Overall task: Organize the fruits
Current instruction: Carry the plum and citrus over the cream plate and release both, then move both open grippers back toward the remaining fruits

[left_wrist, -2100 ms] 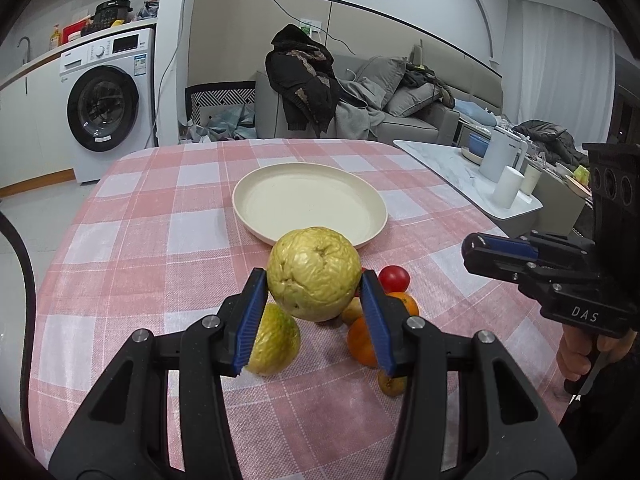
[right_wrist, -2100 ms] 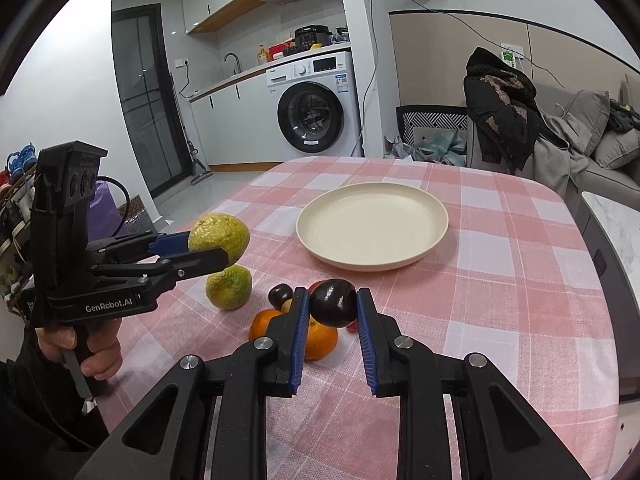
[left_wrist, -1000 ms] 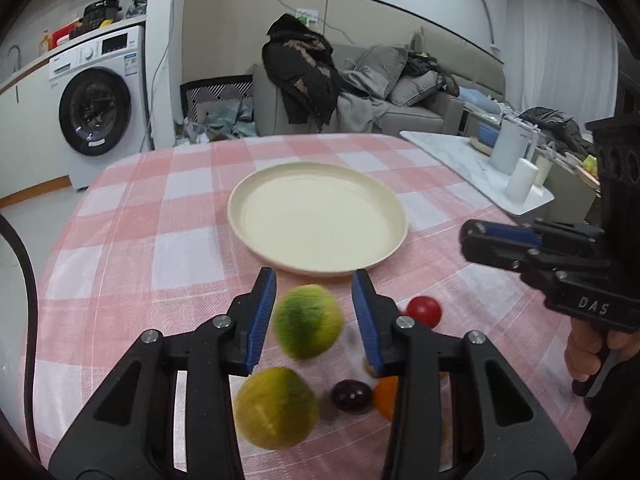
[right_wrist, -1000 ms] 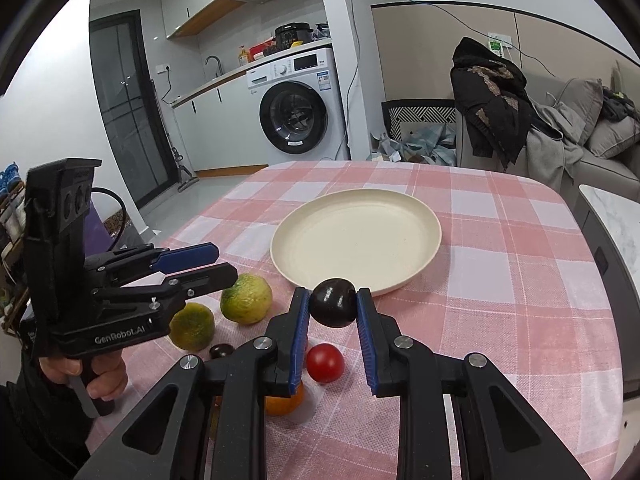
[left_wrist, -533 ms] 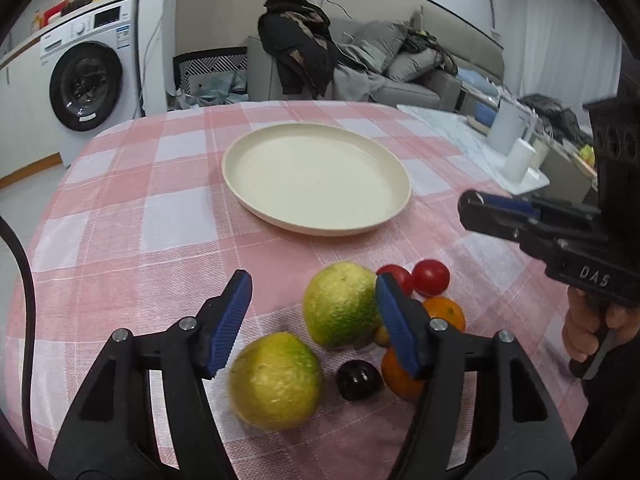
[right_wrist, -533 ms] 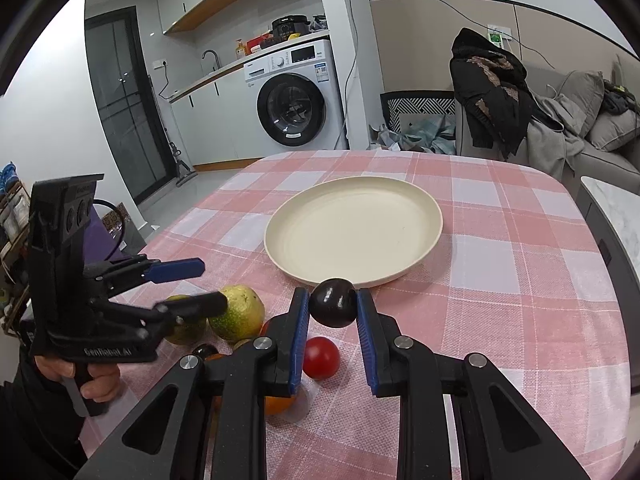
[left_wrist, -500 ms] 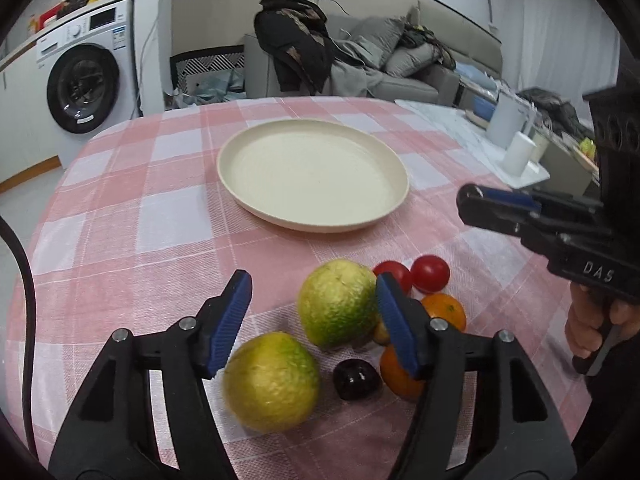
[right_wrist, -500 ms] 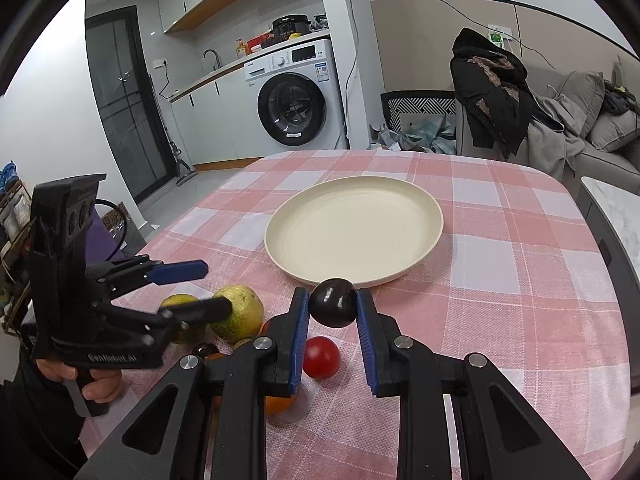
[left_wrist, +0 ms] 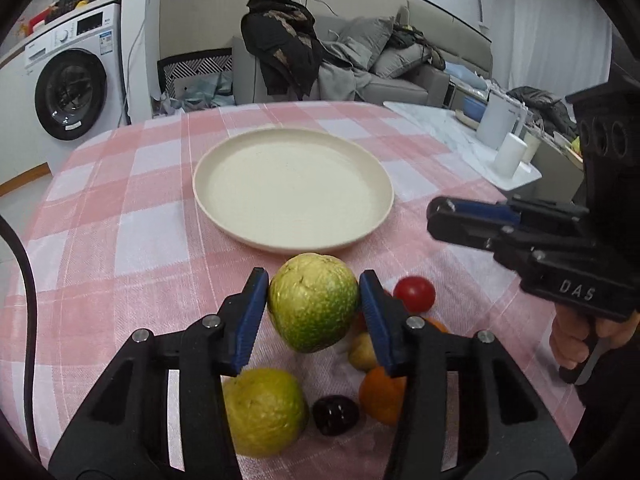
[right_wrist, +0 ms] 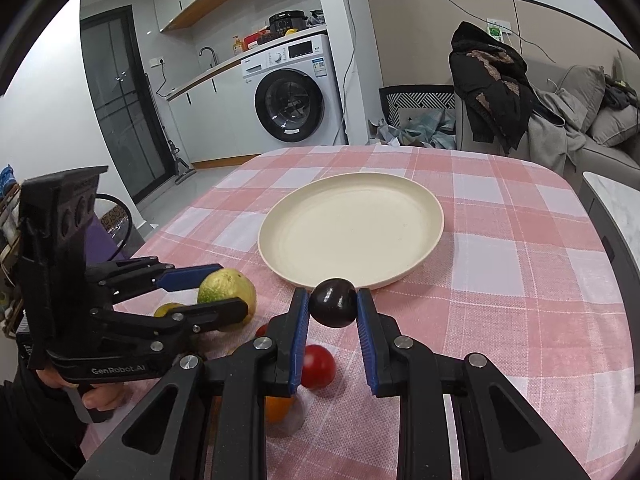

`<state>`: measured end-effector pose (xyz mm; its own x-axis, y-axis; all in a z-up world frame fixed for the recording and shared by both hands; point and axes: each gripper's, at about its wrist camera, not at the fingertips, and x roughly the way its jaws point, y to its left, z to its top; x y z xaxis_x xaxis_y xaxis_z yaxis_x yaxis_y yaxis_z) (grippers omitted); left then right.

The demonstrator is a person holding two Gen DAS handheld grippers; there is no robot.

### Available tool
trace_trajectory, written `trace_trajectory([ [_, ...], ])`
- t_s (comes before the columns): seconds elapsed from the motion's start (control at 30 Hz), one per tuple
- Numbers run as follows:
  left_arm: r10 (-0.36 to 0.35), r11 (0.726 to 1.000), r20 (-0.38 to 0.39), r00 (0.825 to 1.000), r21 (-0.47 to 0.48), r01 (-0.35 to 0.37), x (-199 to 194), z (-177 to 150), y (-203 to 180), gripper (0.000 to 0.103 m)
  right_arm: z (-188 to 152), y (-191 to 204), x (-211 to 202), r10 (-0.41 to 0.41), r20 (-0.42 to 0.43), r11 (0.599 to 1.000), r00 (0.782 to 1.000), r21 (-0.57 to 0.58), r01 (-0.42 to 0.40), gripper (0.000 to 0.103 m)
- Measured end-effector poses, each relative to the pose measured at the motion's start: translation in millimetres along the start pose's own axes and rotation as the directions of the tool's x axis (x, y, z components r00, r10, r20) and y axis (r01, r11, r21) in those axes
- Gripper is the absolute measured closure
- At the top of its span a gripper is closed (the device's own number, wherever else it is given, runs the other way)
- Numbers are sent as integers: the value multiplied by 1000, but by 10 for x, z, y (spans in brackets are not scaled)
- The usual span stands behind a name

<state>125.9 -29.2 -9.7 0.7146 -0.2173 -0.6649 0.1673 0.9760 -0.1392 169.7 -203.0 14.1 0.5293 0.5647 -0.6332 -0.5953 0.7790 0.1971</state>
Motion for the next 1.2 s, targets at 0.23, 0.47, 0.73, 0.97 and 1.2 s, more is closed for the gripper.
trace_trajectory([
  [0.23,19,999,47,999,-29,-17,50,226,52,59,105,-4,170,0,-15,1000,1000,20,0,79],
  [0.47,51,998,61,997,-40,-49,172,361,69,59,137,-2,313,-10,-24,999,1000,44,11,79],
  [0.73,66,996,62,996,-60,-62,325,433,128,59,160,-9,404,-32,-33,998,999,48,33,79],
  [0.97,82,995,57,995,-67,-79,386,454,139,58,182,-38,446,-45,-43,997,998,67,48,67],
  [1.2,114,992,65,991,-68,-110,267,426,177,34,134,-40,281,-81,-13,996,997,41,82,41],
])
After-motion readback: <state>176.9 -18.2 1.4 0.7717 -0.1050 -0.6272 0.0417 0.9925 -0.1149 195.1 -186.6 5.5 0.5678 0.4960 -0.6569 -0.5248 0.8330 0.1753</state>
